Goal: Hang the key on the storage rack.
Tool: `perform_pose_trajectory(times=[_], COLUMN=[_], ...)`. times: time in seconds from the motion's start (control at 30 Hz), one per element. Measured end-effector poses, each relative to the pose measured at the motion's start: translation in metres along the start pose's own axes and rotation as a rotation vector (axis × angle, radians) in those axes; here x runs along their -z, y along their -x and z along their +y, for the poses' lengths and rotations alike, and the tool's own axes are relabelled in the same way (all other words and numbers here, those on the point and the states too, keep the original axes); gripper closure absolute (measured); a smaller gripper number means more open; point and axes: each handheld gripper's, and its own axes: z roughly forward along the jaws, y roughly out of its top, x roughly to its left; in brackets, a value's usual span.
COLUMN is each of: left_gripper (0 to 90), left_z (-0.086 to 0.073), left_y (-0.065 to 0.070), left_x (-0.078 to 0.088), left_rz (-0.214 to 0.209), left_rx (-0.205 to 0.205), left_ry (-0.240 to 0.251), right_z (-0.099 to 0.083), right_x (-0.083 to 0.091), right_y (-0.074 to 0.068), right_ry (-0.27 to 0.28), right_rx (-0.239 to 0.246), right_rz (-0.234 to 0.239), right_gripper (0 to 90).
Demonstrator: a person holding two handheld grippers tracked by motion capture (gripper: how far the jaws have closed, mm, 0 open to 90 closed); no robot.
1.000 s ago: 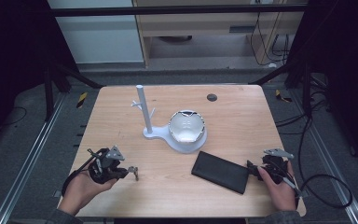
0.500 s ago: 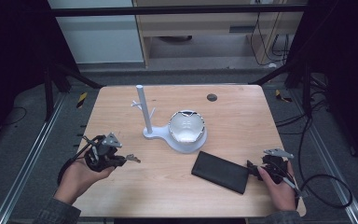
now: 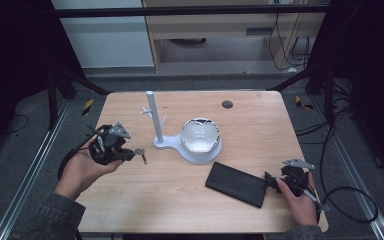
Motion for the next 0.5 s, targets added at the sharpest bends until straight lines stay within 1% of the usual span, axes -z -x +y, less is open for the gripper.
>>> perform_pose_trajectory(times=[0.2,0.43,0.5], left_gripper=[83.4,83.4,83.4], left_z=[0.015,0.025,0.028], left_y=[-0.005,-0.014,-0.016], left_x=[0.011,0.022,0.024], left_rz=[0.018,0.032,0.039], left_rx=[-0.007,0.011,0.005], left_ry=[0.001,0.012,0.003], right_z=[0.001,0.002,0.002], right_x=[-0.001,-0.001,-0.001], right_y=[-0.001,-0.001,-0.001], right_ry=[-0.005,-0.006,-0.005], right_rx=[-0.004,-0.003,-0.005], right_rz=[0.002,0.006,0.009], right_gripper=[5.2,4.9,4.9])
